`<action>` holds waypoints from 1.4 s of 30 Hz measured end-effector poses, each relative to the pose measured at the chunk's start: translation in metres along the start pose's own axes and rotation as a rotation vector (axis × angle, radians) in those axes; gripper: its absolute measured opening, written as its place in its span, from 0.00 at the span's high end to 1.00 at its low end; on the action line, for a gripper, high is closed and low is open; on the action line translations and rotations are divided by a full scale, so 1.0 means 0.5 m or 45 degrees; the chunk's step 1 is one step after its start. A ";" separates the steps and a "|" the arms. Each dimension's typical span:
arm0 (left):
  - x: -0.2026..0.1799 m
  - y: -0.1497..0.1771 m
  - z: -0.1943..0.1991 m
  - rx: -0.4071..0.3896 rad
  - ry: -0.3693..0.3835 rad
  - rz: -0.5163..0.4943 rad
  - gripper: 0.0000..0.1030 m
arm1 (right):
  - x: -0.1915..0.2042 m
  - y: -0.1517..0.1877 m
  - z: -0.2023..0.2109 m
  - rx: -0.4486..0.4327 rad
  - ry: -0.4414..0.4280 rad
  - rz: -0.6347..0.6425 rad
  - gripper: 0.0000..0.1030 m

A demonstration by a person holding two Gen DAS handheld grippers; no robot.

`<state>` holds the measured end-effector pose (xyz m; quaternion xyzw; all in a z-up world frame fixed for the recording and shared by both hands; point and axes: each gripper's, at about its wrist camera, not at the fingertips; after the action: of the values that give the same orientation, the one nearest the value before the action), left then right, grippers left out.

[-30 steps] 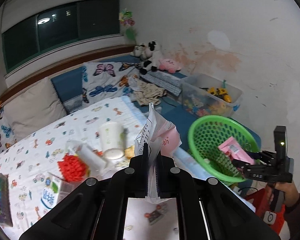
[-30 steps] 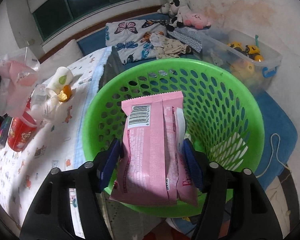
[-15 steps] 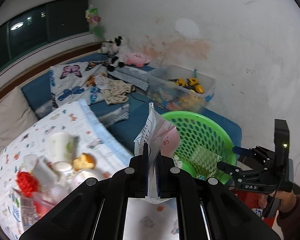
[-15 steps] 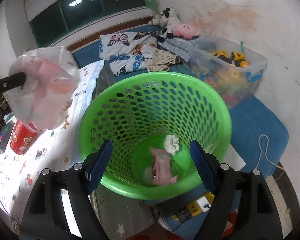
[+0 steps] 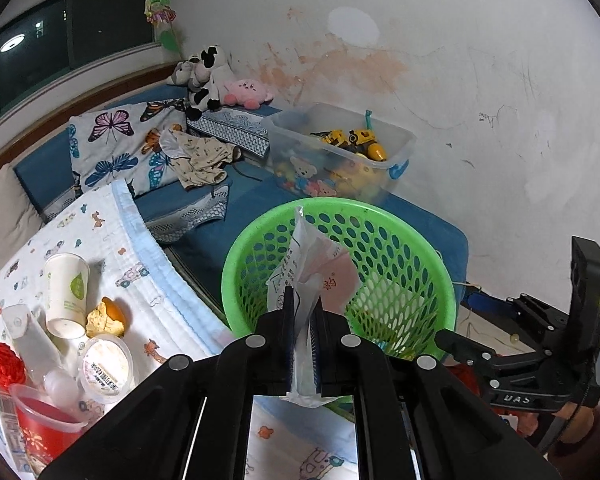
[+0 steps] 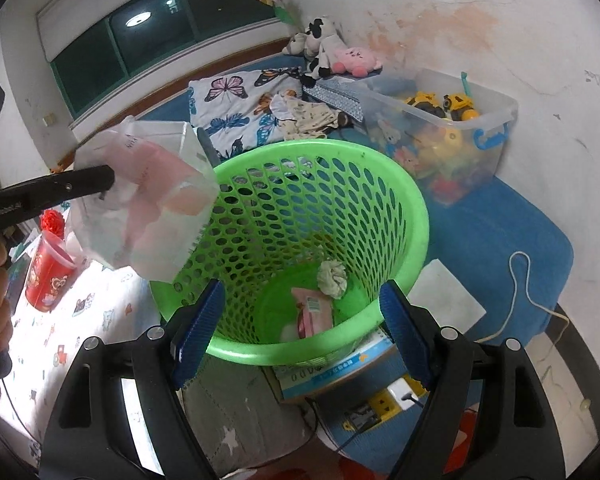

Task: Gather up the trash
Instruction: 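Release the wrapper into the basket with the right tool while the left tool drops the plastic bag in, then return the left tool to the bed and grasp the red paper cup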

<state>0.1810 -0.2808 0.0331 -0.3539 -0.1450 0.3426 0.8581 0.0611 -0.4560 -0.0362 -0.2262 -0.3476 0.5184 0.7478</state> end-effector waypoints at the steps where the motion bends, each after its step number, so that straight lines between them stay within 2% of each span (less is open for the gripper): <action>1: -0.001 0.000 -0.002 0.005 0.004 0.001 0.91 | -0.001 0.001 0.001 -0.001 -0.001 -0.003 0.23; 4: -0.002 0.002 -0.007 0.011 0.012 0.010 0.78 | -0.007 0.003 0.002 -0.002 -0.003 -0.013 0.23; 6: -0.003 0.004 -0.006 0.005 -0.001 0.009 0.54 | -0.007 0.004 0.004 -0.002 -0.006 -0.018 0.23; 7: -0.004 0.004 -0.004 -0.005 -0.015 0.009 0.51 | -0.006 0.004 0.004 -0.002 -0.006 -0.018 0.23; 13: 0.007 0.017 0.025 -0.030 -0.049 0.011 0.51 | 0.009 0.005 0.009 -0.005 -0.036 -0.002 0.23; 18: 0.049 0.048 0.064 -0.036 -0.108 0.073 0.49 | 0.048 0.001 0.008 -0.003 -0.084 0.043 0.23; 23: 0.108 0.093 0.110 -0.040 -0.215 0.128 0.42 | 0.099 -0.003 0.000 0.010 -0.137 0.096 0.22; 28: 0.179 0.144 0.153 -0.027 -0.316 0.204 0.41 | 0.152 -0.009 -0.010 0.021 -0.183 0.153 0.21; 30: 0.210 0.165 0.171 -0.023 -0.377 0.225 0.35 | 0.175 -0.011 -0.014 0.026 -0.201 0.177 0.21; 33: 0.254 0.194 0.195 -0.015 -0.435 0.258 0.31 | 0.208 -0.014 -0.020 0.033 -0.224 0.211 0.21; 37: 0.310 0.235 0.215 0.010 -0.490 0.301 0.27 | 0.242 -0.020 -0.031 0.048 -0.254 0.247 0.21; 42: 0.365 0.272 0.216 0.055 -0.499 0.349 0.24 | 0.296 -0.023 -0.055 0.082 -0.286 0.307 0.21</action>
<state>0.1939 -0.0297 0.0145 -0.2785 -0.2519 0.5212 0.7664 0.1215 -0.3214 -0.0041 -0.1826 -0.3826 0.6372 0.6436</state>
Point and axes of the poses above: each gripper's, at about its wrist camera, not at the fingertips, and z roughly against the way its jaws point, x to its left, y to its underside, and after that the axes turned 4 degrees about -z, right-handed
